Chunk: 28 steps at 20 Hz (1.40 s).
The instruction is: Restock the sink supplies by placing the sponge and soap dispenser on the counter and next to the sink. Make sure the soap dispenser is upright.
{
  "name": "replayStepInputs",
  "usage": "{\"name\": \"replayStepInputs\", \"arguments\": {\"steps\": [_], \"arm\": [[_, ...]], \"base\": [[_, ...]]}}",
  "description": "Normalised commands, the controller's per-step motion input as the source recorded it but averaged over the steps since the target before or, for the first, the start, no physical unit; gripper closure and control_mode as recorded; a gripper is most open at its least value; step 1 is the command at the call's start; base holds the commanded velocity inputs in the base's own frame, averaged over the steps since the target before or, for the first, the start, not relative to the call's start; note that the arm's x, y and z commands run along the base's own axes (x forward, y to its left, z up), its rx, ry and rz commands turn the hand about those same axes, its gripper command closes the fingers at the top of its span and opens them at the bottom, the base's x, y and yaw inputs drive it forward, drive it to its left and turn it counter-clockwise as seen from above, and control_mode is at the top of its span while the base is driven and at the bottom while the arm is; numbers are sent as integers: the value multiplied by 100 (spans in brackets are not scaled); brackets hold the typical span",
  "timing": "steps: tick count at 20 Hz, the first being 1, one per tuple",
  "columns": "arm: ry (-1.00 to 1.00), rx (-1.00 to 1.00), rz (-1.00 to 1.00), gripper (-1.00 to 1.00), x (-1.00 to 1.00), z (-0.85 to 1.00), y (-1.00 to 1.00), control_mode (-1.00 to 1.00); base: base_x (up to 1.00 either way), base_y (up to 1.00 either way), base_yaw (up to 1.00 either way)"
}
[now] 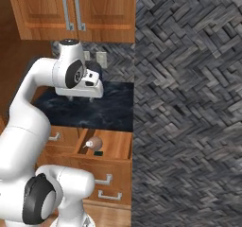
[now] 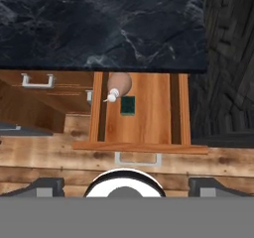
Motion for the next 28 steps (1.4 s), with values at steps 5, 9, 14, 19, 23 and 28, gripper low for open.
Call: {"name": "replayStepInputs", "arguments": {"steps": [5, 9, 14, 19, 23, 28], "arm": [[0, 0, 0, -100, 0, 0, 0, 100], [3, -1, 0, -100, -5, -48, 0, -100], [9, -12, 0, -100, -5, -100, 0, -100], [14, -7, 0, -100, 3, -98, -1, -100], [9, 3, 0, -100, 29, -70, -13, -100], [7, 2, 0, -100, 35, -83, 0, -100]], "base": [[-13, 0, 0], [0, 0, 0], [0, 0, 0], [0, 0, 0], [0, 0, 0], [0, 0, 0]]}}
